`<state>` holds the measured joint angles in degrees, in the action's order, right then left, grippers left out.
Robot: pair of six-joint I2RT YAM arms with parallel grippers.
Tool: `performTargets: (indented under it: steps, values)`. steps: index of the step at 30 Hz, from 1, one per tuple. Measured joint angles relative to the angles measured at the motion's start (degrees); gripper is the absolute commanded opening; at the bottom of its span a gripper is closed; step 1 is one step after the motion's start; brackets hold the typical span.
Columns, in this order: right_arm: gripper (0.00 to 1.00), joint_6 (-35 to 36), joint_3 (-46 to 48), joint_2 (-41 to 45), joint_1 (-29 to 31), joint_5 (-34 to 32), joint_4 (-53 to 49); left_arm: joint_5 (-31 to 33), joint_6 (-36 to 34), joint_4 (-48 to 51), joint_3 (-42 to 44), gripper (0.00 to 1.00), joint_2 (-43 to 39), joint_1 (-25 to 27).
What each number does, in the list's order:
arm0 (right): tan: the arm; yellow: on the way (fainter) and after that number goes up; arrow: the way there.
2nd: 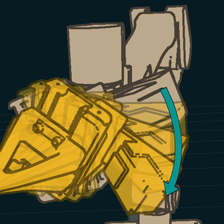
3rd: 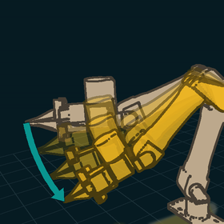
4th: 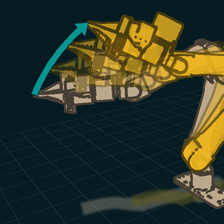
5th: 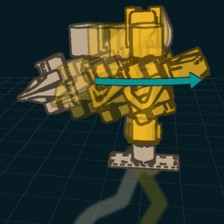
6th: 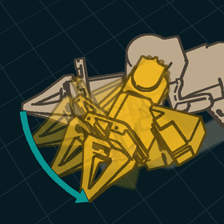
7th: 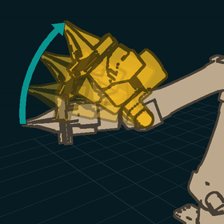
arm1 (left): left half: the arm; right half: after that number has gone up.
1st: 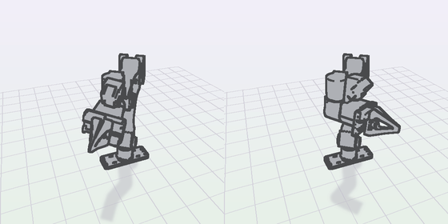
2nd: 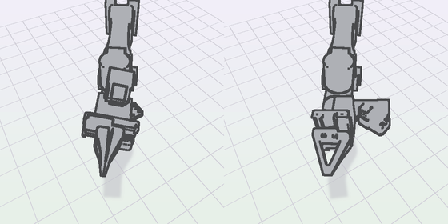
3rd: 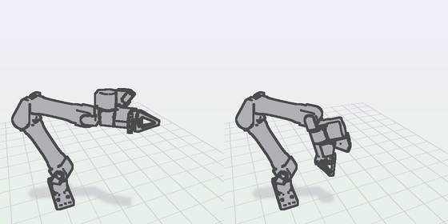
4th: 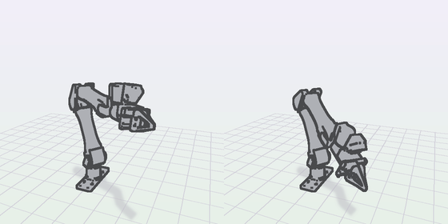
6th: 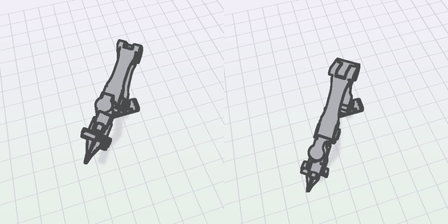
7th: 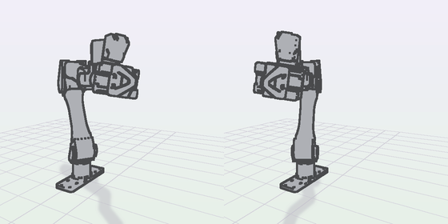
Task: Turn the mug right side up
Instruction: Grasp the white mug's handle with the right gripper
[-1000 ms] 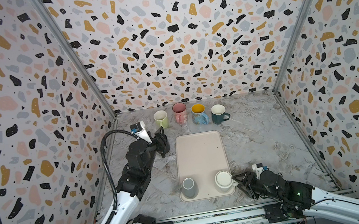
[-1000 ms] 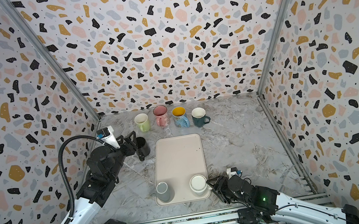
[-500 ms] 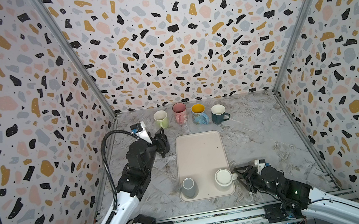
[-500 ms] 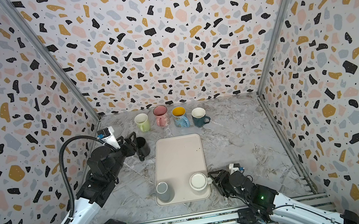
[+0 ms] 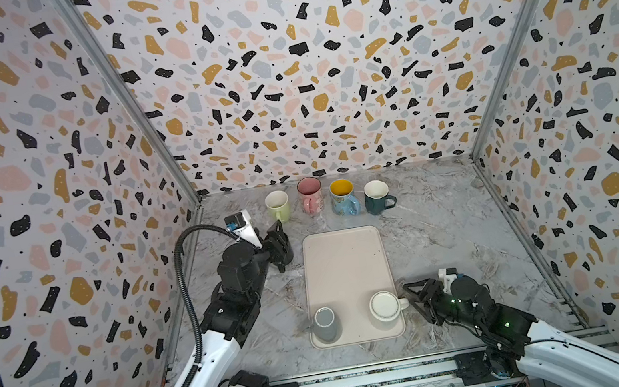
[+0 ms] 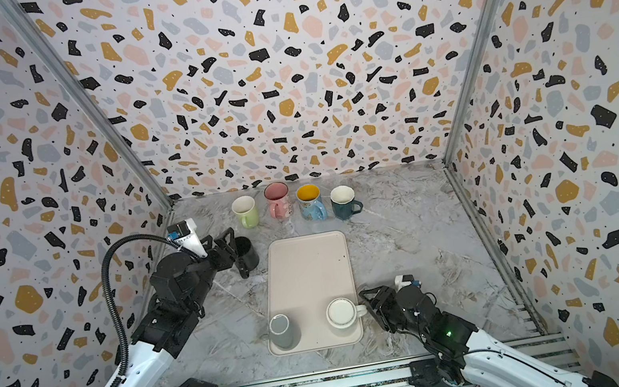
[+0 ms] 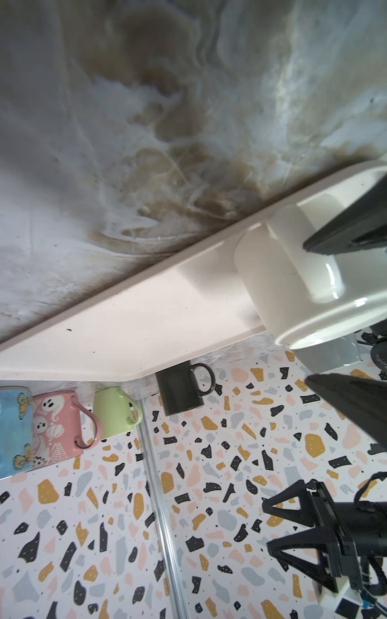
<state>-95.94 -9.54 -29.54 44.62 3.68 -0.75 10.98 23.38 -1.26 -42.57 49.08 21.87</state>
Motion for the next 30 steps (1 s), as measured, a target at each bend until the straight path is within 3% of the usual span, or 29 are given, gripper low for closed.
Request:
performTargets:
  steps: [6,16,30]
  values:
    - [0.59,1.2,-2.0,0.0,0.6,2.0,-1.7,0.0,0.0,0.0,0.0,0.68,0.1,0.0]
    - [0.59,-0.3,0.9,-9.6,4.7,3.3,5.6,0.0,0.0,0.2,0.0,0.68,0.2,0.0]
    - [0.57,-1.6,3.3,-6.3,0.9,-1.1,11.6,0.6,-0.5,1.2,0.0,0.69,0.2,0.0]
